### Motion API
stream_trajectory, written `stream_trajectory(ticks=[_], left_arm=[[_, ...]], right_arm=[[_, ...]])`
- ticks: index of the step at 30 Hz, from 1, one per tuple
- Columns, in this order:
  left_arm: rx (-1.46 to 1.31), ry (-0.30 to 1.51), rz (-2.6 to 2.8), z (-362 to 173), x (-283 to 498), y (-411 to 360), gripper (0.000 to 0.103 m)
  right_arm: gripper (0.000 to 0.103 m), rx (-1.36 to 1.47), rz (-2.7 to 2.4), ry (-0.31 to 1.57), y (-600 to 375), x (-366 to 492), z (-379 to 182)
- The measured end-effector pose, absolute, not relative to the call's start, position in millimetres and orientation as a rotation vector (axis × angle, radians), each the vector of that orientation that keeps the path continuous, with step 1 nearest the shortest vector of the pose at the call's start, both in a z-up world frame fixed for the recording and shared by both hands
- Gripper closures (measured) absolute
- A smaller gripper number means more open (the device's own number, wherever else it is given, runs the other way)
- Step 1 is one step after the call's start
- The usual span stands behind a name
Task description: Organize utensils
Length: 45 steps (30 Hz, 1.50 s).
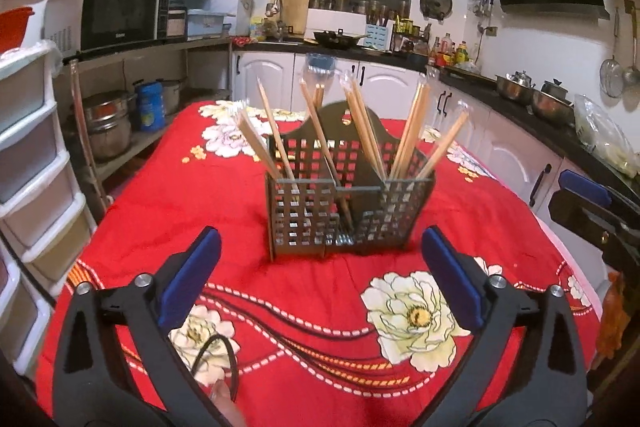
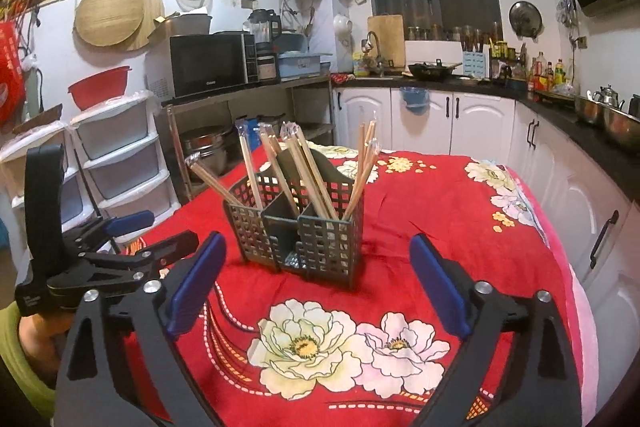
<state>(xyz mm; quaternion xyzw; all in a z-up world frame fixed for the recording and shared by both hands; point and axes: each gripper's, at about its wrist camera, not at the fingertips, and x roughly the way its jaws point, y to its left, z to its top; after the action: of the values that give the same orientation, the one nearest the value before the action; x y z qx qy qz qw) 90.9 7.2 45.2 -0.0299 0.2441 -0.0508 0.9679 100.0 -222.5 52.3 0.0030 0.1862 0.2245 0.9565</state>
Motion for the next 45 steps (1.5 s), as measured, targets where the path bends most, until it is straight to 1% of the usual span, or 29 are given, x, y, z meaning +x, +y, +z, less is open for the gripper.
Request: stream_trajectory(ticks=[4,11,18,28,45], left_arm=[[-0.060,0.491,-0.088,34.4,85.6,2.5,0.011],[-0.059,0.473,-0.085,16.6,76.4,-5.0,0.011],[-0.062,0.455,-0.079,4.0,74.5,-6.6,0.011],[-0.082,0.442,-0.071,-4.2,73.8,-2.0,0.011],[-0.084,0.455,-0.082,-8.2,71.6,-3.2,0.011]], right_arm=[[0.007,-0.014,0.434,0.350,-219.9,91.9,35.6],[0.007,0.007,0.365,0.360,-220.9,89.0,4.3],[0.007,0.003,0.309,0.331,-223.7,87.3,-14.4],[0.007,-0.021,0.300,0.348,-218.3,88.5,-30.3],[0.007,-0.017,0.300,0.361,-218.1,90.4,-32.6]])
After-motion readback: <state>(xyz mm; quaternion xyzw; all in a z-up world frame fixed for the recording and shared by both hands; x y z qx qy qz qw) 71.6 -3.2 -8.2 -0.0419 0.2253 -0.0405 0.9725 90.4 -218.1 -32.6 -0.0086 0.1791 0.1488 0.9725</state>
